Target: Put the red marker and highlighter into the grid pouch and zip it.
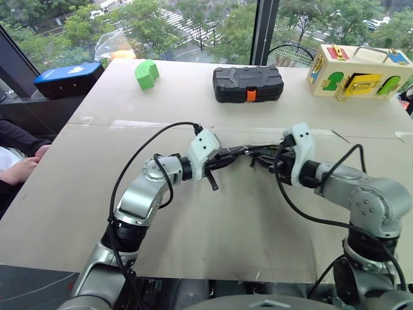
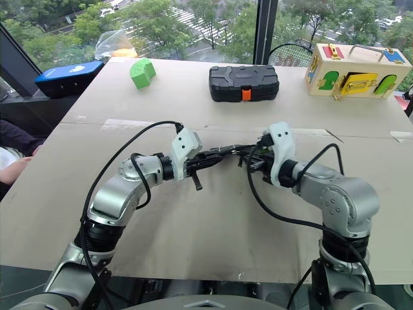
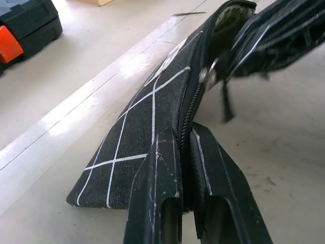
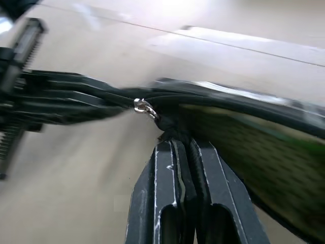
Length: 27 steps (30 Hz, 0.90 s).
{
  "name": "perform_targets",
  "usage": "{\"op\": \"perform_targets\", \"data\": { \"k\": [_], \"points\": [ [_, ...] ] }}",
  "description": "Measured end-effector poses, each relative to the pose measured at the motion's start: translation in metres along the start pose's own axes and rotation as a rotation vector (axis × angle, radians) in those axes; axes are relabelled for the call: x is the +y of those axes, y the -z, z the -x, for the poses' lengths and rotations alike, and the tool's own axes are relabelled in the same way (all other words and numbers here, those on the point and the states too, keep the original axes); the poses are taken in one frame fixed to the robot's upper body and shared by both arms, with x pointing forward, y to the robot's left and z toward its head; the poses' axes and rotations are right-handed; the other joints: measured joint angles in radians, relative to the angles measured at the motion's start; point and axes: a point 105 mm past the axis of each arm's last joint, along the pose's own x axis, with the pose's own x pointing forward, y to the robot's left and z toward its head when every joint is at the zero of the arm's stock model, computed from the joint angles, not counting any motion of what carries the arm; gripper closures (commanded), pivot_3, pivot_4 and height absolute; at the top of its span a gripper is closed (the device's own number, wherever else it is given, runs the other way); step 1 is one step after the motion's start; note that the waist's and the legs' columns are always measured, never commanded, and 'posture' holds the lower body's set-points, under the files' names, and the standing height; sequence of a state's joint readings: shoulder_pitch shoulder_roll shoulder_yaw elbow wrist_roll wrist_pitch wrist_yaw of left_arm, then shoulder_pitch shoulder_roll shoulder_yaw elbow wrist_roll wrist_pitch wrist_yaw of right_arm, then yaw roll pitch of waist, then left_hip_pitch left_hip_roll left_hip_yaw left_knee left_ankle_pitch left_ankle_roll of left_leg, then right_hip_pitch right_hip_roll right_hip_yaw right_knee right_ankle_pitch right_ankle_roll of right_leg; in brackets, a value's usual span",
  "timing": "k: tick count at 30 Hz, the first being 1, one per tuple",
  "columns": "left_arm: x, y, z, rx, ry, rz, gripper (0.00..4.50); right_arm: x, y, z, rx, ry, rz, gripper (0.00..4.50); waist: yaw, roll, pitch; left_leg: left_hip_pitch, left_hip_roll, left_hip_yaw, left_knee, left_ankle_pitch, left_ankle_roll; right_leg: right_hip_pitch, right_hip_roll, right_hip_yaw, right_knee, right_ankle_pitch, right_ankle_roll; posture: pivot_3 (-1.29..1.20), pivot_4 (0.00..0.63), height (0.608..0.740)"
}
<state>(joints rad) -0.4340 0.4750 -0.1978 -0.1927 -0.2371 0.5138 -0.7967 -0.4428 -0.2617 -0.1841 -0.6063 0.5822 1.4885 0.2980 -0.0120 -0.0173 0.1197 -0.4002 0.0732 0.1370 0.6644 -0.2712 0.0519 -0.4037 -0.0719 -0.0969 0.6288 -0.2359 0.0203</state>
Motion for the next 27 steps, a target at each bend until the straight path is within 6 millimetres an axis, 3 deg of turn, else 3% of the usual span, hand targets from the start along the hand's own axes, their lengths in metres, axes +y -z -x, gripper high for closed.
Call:
{"op": "perform_targets", "data": {
  "k": [9,14,19,21,24,27],
  "points": [
    [0.004,0.001,0.002,0.003,-0.016,-0.021,4.5,-0.04,0.001,0.036,0.013,0.152,-0.009,4.44,0.002,0.0,0.0,0.0,0.0,0.0,0.0,-0.002,0.004,0.0,0.0,0.0,-0.001,0.0,0.0,0.0,0.15,0.74],
    [0.008,0.004,0.003,0.013,-0.036,-0.04,4.5,-0.088,0.014,0.071,0.078,0.366,-0.019,4.44,0.005,0.0,0.0,-0.001,-0.001,0.0,0.0,-0.003,0.004,0.0,0.0,0.0,-0.002,0.0,0.0,0.0,0.15,0.74],
    [0.009,0.005,0.002,0.012,-0.043,-0.09,4.5,-0.097,0.019,0.081,0.085,0.408,-0.047,4.44,0.001,0.0,0.0,0.0,0.0,0.0,-0.001,-0.003,0.005,0.0,0.0,0.0,-0.002,0.0,0.0,0.0,0.15,0.74],
    [0.009,0.004,0.002,0.002,-0.049,-0.118,4.5,-0.089,0.02,0.08,0.051,0.383,-0.042,4.44,0.002,0.0,0.0,0.0,0.0,0.0,-0.002,-0.003,0.005,0.0,0.0,0.0,-0.002,0.0,0.0,0.0,0.15,0.74],
    [0.002,0.007,0.005,0.004,-0.004,-0.155,3.44,-0.072,0.023,0.078,0.057,0.3,0.069,3.6,0.002,0.001,0.001,0.0,0.0,0.0,-0.003,-0.003,0.005,0.0,0.0,0.0,-0.003,0.0,0.0,0.0,0.15,0.74],
    [-0.003,0.023,0.014,0.053,0.028,-0.146,1.96,-0.061,0.029,0.086,0.066,0.248,0.231,2.11,0.007,-0.001,0.001,0.0,-0.001,0.0,-0.004,-0.003,0.005,0.0,0.0,0.0,-0.005,-0.001,0.001,0.0,0.15,0.74]
  ]
}}
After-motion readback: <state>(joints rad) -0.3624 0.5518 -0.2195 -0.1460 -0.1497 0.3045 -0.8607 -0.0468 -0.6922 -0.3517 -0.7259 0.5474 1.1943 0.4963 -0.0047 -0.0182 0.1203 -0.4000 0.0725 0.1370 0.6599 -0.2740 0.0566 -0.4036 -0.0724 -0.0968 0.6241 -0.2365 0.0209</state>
